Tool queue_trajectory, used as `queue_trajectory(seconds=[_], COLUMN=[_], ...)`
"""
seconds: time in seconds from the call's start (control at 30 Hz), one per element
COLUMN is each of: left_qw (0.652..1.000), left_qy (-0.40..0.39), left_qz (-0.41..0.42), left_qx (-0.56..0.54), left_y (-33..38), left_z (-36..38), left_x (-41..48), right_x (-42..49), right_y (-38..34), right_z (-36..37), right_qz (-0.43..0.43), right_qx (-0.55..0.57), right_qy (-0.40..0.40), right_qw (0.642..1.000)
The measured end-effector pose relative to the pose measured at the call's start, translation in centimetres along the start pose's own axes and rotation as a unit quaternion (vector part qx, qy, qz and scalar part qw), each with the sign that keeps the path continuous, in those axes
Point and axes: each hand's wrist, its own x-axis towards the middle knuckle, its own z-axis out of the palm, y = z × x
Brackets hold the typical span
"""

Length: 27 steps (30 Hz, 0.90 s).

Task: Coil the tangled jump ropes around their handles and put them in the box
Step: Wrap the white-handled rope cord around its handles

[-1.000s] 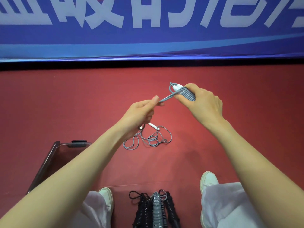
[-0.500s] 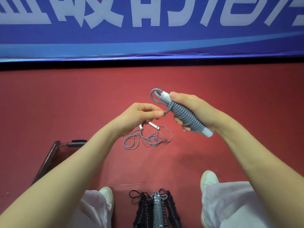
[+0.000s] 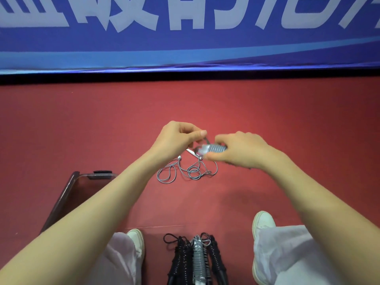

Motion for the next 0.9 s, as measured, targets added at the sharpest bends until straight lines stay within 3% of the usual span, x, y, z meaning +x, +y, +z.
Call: queue_trajectory(seconds=[0.1,0.2,0.33,0.53,0.7,0.77,0.83,0.9], left_qw=[0.995,0.972,0.930,0.905,0.836,0.833,0.836,0.835], left_qy=[0.026,0.018,-0.018,0.029,0.038,0.040,0.032,0.014], left_qz=[0.031,-0.038,-0.120,-0.056,-0.056,-0.062,-0.076,-0.088], left_qx=[-0.087,-0.232,-0.347,-0.420,-0.544,-0.548,-0.543,-0.543], left_y=[0.5,0.8,0.8,0.5,0.4,0.5,0.1,-0.2], left_z=[1.2,1.5,1.4,2.3,2.9,3.1,3.2,3.0], left_x=[-0.7,-0.8,-0.3,-0.3,-0.3,-0.4,-0.6,-0.6], right_x=[0.4,0.5,0.7,0.9,0.9,1.1,1.5,2.1], right_y=[0.3,0.7,1.3,-0.6,-3.5,-4.2,-4.6,-4.5], right_z=[-0.2,-0.6,-0.5,0.9,1.6,1.9,2.3,2.5], right_qz=[0.047,0.034,-0.002,-0.061,-0.052,-0.066,-0.076,-0.073], right_qx=[-0.013,0.050,0.258,0.496,0.646,0.668,0.647,0.584], right_qy=[0.137,0.203,0.211,0.195,0.148,0.145,0.162,0.187], right_qw=[0.989,0.977,0.943,0.844,0.747,0.727,0.741,0.786])
